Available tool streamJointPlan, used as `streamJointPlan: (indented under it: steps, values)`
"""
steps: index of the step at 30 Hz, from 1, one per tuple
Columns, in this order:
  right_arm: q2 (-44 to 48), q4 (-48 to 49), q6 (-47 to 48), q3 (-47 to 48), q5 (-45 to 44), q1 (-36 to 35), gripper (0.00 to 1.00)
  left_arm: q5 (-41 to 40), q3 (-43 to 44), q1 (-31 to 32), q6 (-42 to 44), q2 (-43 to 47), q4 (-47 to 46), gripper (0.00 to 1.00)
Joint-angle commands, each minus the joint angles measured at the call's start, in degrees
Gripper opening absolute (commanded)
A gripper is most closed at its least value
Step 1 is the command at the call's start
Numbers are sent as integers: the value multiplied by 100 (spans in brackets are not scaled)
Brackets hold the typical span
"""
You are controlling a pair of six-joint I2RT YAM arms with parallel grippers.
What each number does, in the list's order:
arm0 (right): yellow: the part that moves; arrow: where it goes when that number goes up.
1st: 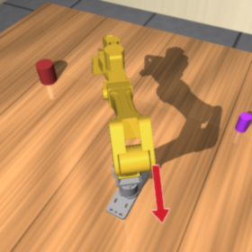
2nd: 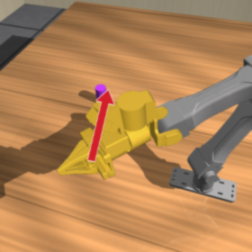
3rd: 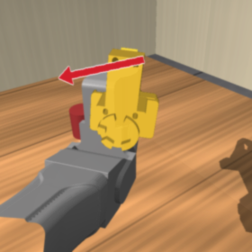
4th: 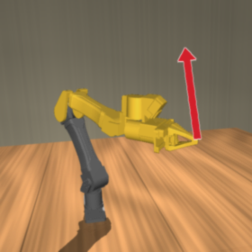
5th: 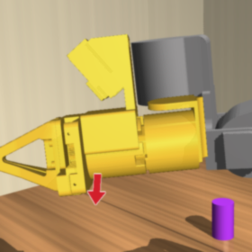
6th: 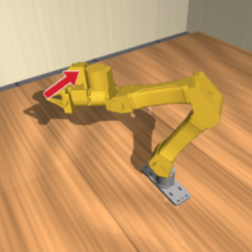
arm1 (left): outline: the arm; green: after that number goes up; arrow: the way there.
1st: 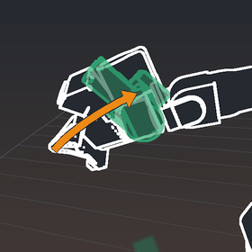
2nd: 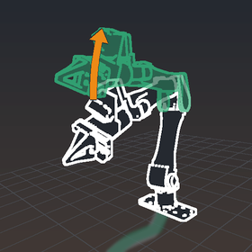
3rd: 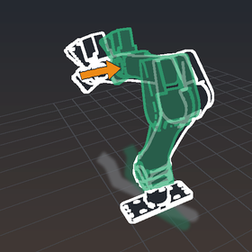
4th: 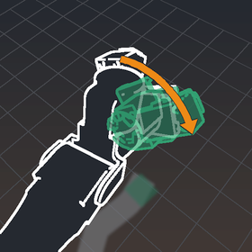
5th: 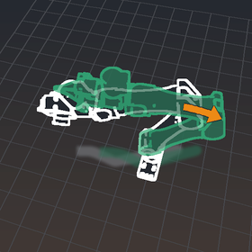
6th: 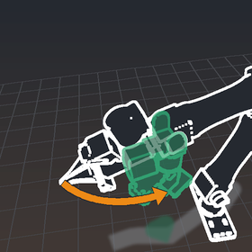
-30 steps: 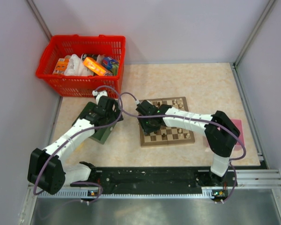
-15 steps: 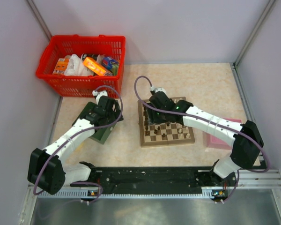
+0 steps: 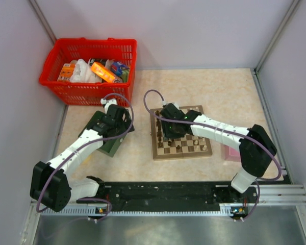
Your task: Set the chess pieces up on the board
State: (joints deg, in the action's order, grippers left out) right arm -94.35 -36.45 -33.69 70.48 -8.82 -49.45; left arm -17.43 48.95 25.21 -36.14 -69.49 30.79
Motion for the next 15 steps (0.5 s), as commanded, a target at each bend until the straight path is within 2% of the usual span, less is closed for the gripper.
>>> streamJointPlan:
  steps: [1, 15]
  values:
    - [-154, 24, -41, 45, 73, -3, 45, 12, 71, -16, -86, 129, -143, 97]
    - [-453, -64, -15, 36, 64, -65, 36, 29, 80, -16, -60, 85, -205, 97]
